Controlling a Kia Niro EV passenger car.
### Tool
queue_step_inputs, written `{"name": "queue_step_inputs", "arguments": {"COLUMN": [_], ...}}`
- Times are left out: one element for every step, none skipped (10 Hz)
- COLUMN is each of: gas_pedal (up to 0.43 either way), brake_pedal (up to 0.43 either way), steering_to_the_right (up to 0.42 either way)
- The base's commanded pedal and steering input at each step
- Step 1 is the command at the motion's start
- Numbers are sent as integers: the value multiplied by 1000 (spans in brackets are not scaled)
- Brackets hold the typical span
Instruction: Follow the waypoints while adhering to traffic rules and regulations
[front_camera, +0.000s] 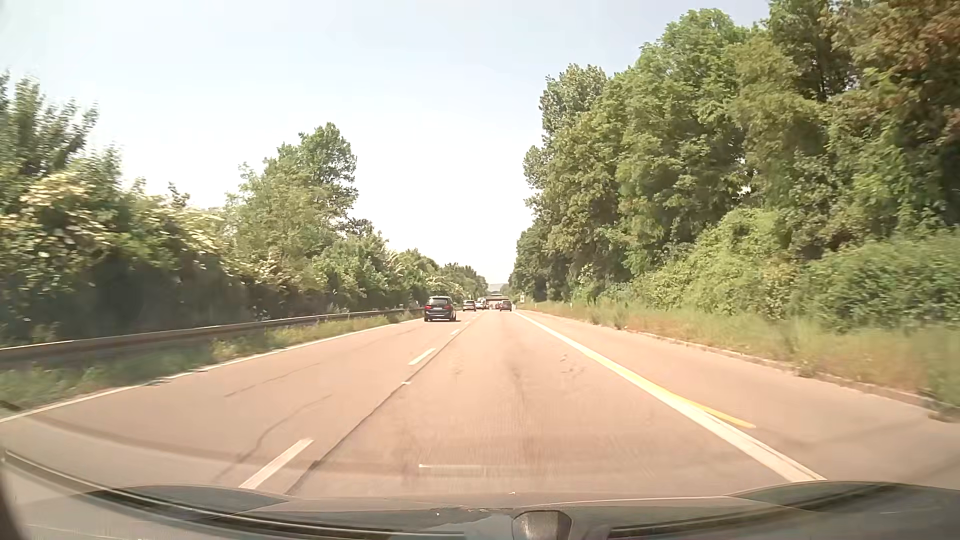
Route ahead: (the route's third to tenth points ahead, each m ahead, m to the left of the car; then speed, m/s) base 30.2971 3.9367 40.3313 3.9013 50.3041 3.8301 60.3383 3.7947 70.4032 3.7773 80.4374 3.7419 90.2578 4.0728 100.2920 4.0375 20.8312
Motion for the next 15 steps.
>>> {"name": "queue_step_inputs", "arguments": {"gas_pedal": [150, 150, 150, 150, 150, 150, 150, 150, 150, 138, 138, 138, 138, 130, 118], "brake_pedal": [0, 0, 0, 0, 0, 0, 0, 0, 0, 0, 0, 0, 0, 0, 0], "steering_to_the_right": [0, 0, 0, 0, -1, -1, -1, -1, -1, -1, -1, -1, -1, -1, -1]}}
